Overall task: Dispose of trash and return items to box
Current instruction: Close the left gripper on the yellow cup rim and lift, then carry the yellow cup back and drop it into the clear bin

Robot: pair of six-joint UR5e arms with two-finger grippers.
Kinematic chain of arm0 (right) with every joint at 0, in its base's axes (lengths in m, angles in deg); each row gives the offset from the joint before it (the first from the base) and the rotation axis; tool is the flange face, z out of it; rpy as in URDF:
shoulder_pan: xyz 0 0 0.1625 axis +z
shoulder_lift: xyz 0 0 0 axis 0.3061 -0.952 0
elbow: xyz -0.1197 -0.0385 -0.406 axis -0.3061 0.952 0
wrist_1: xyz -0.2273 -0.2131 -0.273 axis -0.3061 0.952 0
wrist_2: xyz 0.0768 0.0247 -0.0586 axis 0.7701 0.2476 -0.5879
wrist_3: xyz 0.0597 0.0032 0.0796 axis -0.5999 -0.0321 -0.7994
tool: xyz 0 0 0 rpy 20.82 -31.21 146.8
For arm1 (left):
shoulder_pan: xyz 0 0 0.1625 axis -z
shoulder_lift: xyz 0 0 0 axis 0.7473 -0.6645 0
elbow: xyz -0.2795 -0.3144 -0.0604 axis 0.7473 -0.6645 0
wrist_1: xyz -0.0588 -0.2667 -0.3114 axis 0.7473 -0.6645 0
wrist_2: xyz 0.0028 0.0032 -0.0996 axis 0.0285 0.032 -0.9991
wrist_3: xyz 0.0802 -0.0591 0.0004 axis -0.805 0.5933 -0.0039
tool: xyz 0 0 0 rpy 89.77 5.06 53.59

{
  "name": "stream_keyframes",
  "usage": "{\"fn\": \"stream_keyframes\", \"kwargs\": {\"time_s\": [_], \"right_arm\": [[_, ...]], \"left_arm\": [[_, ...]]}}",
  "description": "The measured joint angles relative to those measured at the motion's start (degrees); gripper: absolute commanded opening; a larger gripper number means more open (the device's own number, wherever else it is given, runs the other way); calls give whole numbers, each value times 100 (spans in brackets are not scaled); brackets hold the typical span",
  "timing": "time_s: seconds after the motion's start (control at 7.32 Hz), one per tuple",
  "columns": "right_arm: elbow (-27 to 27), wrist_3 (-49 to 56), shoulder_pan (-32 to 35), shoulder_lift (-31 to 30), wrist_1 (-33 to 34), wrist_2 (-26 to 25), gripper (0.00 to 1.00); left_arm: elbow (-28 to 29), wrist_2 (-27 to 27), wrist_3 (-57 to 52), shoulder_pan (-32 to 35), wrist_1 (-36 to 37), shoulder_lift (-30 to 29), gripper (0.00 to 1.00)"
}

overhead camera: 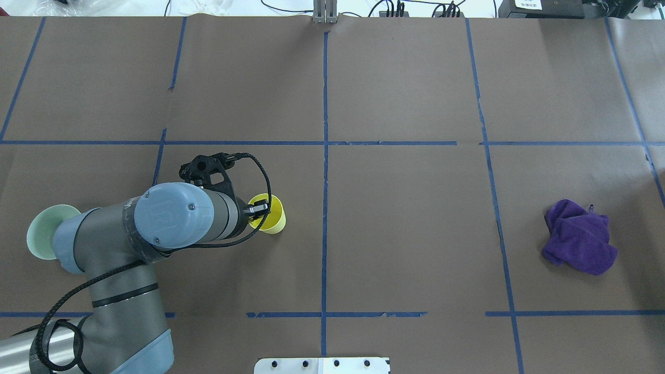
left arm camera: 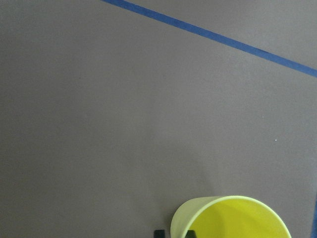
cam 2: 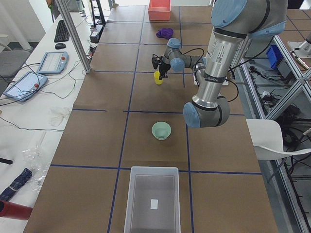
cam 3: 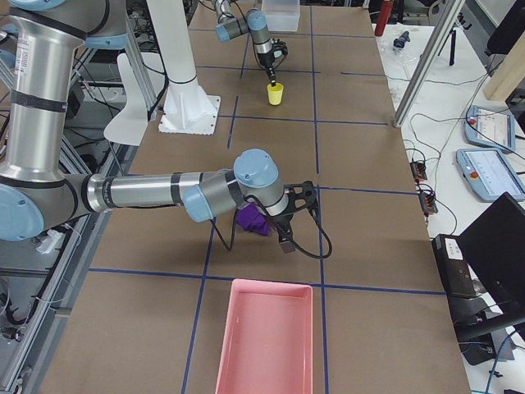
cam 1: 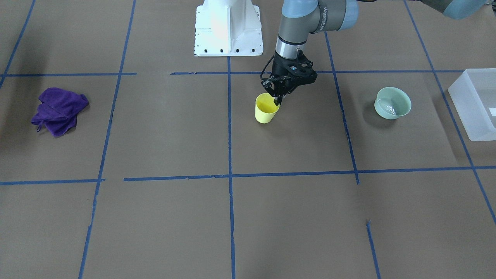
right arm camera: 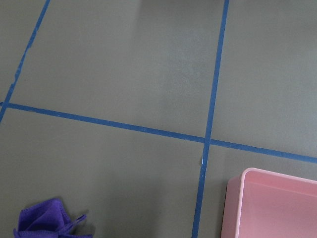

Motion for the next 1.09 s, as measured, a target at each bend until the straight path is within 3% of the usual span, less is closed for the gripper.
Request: {"fn": "stream_keyframes", "kwargs": {"time_s": [0.27, 0.68, 1.09], "right_arm": [[0, -4, 0, 0, 0, 0, 100], [0, -21, -12, 1, 0, 7, 100], [-5, -31, -34, 15, 0, 8, 100]], "left_arm": [[-549, -178, -861, 488, 145, 125, 0], [-1230, -1309, -3013, 2113, 295, 696, 0], [-1404, -2705, -6612, 4299, 50, 2187, 0]]}}
